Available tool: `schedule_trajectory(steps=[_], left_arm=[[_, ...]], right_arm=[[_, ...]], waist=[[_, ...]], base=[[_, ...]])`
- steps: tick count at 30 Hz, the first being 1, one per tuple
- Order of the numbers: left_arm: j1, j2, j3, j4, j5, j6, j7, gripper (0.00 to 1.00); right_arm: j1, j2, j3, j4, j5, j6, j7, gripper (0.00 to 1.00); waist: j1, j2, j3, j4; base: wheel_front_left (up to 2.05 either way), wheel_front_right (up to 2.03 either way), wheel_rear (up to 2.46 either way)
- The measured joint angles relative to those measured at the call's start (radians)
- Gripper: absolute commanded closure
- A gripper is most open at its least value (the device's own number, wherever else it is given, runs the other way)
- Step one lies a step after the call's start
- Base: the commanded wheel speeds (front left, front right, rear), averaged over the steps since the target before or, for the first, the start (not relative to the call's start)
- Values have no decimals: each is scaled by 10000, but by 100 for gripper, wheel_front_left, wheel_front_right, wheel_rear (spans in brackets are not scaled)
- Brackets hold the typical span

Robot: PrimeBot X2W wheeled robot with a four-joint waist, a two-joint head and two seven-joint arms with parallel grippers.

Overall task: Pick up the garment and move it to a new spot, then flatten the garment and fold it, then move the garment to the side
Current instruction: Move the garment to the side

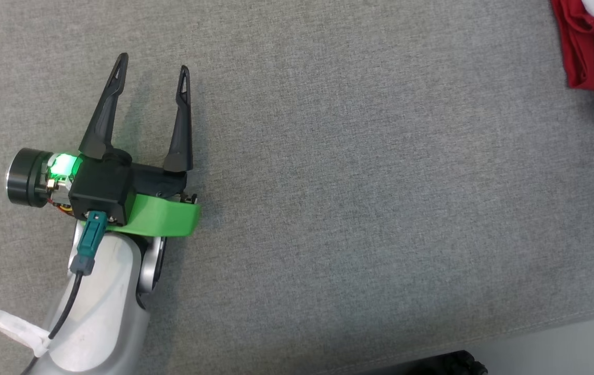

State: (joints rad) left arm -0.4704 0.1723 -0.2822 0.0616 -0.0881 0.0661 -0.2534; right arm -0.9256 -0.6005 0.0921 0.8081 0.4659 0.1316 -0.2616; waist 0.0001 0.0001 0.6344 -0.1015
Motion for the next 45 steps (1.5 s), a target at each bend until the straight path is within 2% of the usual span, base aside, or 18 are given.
schedule_trajectory(steps=[5, 8, 13, 18, 28, 45], left_arm=[[232, 6, 81, 169, -167, 58, -33, 0], [599, 31, 153, 357, -272, 107, -38, 0], [1227, 38, 238, 479, -468, 224, -44, 0], [1877, 17, 249, 696, -723, 268, -42, 0], [3251, -138, 316, 1016, -1156, 493, -42, 0], [4974, 134, 516, 1101, -1693, 575, -15, 0]], right_arm=[[1919, 1325, -1707, -2142, -836, -2, 0, 0], [3012, 2096, -2077, -3323, -1221, -2, 0, 0], [4720, 3137, -2180, -4999, -1567, -2, 0, 0], [6109, 3800, -1827, -5892, -1810, -2, 0, 0], [8282, 4472, -1162, -6974, -2196, -4, 40, 0], [10322, 4888, -1139, -8525, -2840, -2, 1300, 0]], waist=[[0, 0, -393, -57], [0, 0, -771, -151], [-2, 0, -1596, -356], [-2, 0, -2403, -476], [-2, 0, -4103, -309], [-2, 0, -6283, 883]], base=[[0, 0, 0], [0, 0, 0], [0, 0, 0], [0, 0, 0], [0, 0, 0], [0, 0, 0]])
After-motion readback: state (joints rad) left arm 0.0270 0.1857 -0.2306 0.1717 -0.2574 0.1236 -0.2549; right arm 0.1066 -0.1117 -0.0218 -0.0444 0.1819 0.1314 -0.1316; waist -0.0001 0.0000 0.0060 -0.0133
